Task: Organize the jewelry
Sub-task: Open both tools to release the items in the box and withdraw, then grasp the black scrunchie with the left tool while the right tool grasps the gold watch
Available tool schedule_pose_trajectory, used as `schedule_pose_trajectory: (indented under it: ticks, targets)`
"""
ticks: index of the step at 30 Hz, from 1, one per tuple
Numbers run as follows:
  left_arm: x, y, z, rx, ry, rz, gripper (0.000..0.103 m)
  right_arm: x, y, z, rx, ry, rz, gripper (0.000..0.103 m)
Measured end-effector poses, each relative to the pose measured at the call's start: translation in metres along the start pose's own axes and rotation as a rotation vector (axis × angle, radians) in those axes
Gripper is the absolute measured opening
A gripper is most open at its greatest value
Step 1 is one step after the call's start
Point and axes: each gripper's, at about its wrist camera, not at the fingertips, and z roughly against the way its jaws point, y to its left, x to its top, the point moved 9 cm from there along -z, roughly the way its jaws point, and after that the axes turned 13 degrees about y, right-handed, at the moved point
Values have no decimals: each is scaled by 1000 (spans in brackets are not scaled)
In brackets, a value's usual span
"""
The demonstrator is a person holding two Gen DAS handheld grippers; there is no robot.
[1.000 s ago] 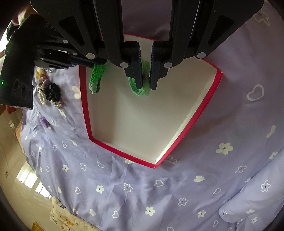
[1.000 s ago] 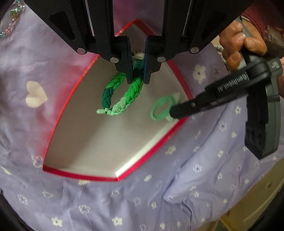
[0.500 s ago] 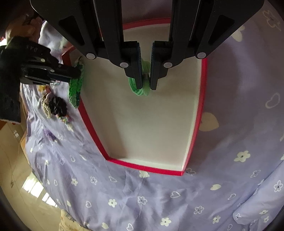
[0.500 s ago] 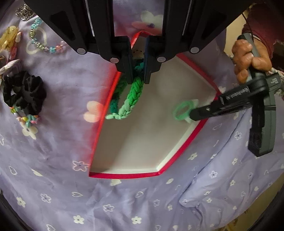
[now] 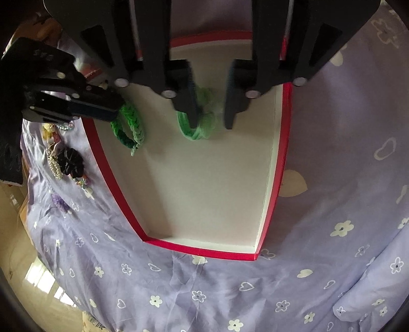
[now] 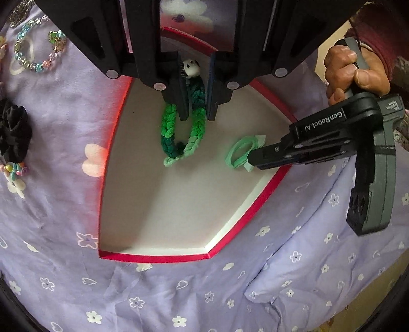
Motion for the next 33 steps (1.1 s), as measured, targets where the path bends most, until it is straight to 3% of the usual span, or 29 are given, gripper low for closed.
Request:
schedule_pose_trajectory:
  ticks: [1, 2, 4, 6, 8, 15, 33]
  targets:
    - [-1, 1, 2, 9, 0, 5, 37, 1, 1, 2, 7, -9, -5, 34]
    - [-1, 1, 4, 14, -2, 6, 43, 0, 0, 5, 11, -19, -9, 37]
    - [-2, 0, 10, 24, -9, 6, 44, -3, -1, 15, 17, -44, -20, 37]
    - [-4, -1, 16, 27, -17, 8, 56, -6, -1, 26, 31, -75, -31, 38]
    - [-6, -2, 24, 37, -32, 7, 62, -11, -3, 40, 41, -108, -45, 45]
    - [-7, -25, 46, 34, -69, -20, 67, -43, -29, 89, 48, -228, -145, 53]
    - [-5, -139, 38, -30, -53, -200, 67, -119, -144, 158, -67, -350, -420, 53]
